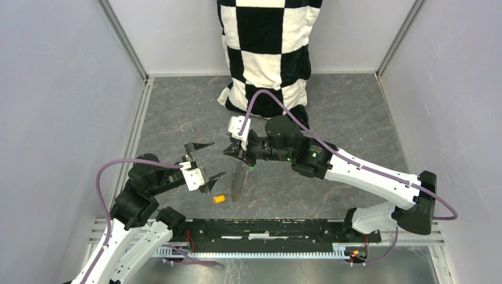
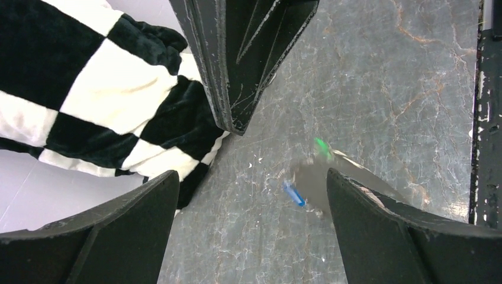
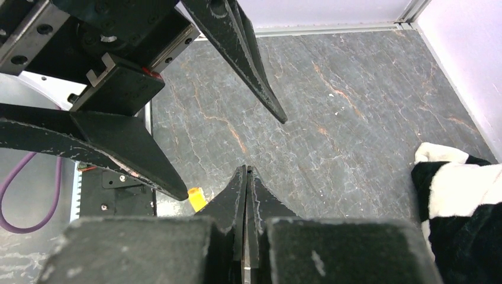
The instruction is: Put the keys on the keyring
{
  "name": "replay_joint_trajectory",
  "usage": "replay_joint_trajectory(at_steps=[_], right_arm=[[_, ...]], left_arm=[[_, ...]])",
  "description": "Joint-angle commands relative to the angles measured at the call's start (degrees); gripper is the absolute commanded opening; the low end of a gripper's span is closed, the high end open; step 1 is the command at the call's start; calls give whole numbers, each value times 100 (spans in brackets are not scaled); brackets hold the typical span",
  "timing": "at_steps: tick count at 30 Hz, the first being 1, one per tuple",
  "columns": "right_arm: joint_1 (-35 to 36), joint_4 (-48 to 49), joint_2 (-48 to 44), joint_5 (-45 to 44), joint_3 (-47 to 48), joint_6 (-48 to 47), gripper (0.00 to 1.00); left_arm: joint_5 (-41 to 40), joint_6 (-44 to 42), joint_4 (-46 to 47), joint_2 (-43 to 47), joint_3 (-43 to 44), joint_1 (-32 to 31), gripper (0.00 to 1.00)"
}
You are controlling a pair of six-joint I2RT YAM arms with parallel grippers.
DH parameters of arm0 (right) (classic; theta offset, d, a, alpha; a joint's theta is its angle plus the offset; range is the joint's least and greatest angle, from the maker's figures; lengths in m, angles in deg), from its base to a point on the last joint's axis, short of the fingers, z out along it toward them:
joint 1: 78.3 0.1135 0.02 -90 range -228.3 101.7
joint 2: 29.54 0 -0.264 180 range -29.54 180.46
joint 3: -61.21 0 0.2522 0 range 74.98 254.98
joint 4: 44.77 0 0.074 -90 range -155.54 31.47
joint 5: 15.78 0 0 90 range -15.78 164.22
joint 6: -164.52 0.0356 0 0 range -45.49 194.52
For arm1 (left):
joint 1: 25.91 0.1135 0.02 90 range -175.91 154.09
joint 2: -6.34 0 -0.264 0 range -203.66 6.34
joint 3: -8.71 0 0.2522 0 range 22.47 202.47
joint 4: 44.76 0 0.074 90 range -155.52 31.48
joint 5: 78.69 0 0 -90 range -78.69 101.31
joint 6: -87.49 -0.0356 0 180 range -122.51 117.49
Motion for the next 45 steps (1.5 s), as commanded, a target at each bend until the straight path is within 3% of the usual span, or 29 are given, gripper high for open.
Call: replay_joint_trajectory(at_steps=[1,8,11,15,17,22,27,35,41,45], right_arm=[[-17,159,1,-38,282,125,0],[-22,72,-109,-345,-45,48,2],[-187,-63,-302,-812,-587,90,18],[-793,170,-1014,-1222,-1902,473,53],[-1180,304,-1232,-1171,-2505,556,61],[-2268,736,-1089,-655,-3547,731,66],[-2831,1209,-337,-258,-3620,551,67],[-3270,1358,951,668,-2939,391,70],[-3279,1140,1438,673,-2778,92,68],[-3285,1120,1689,716,-2703,449,63]], left_arm=[[183,-192,129,-42,-19,-12,98],[414,295,-218,-196,142,-15,91],[358,479,-217,-311,220,-14,88],[304,534,-230,-450,280,-14,88],[306,571,-215,-523,303,-13,89],[355,629,-198,-643,390,-17,90],[368,577,-250,-631,373,-13,90],[333,483,-345,-621,366,-16,89],[284,456,-393,-577,345,-15,89],[255,455,-364,-600,371,-12,88]])
